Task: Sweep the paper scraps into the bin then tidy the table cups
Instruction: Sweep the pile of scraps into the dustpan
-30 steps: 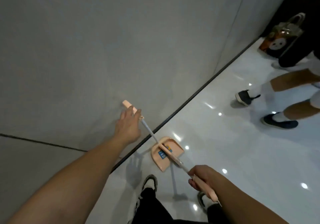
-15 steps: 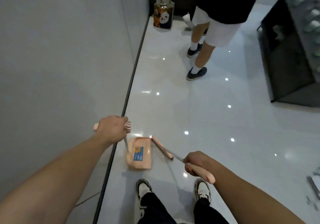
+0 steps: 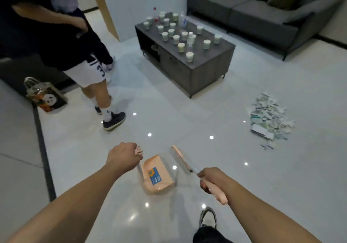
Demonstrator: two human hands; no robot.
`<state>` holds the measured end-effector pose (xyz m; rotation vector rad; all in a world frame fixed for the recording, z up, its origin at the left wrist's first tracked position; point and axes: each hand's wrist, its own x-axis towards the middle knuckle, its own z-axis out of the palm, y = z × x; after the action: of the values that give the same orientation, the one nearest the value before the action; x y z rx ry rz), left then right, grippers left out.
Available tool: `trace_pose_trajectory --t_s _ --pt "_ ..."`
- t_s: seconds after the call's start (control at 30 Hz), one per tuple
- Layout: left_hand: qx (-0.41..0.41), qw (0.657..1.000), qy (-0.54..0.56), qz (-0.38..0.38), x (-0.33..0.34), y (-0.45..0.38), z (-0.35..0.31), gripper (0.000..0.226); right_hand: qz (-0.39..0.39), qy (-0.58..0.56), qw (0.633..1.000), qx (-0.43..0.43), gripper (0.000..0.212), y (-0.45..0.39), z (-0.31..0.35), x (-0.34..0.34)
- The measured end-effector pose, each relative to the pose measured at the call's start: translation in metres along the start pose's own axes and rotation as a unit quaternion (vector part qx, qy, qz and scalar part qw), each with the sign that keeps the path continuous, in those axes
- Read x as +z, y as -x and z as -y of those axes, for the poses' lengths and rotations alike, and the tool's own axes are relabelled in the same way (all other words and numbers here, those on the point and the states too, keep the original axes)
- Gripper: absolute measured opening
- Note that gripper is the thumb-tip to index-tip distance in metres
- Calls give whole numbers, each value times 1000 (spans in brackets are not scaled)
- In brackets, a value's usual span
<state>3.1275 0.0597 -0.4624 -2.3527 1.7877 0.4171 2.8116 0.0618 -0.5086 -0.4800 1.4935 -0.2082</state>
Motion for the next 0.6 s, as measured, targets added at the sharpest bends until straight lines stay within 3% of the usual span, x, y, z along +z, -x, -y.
trace_pose_trajectory --t_s 0.23,0.6 --pt "126 989 -39 -65 -29 -97 -205 18 -77 -124 989 2 25 -8 32 -169" --pt "275 955 -41 -105 -58 -251 -437 25 -201 -261 944 -2 13 -56 104 -321"
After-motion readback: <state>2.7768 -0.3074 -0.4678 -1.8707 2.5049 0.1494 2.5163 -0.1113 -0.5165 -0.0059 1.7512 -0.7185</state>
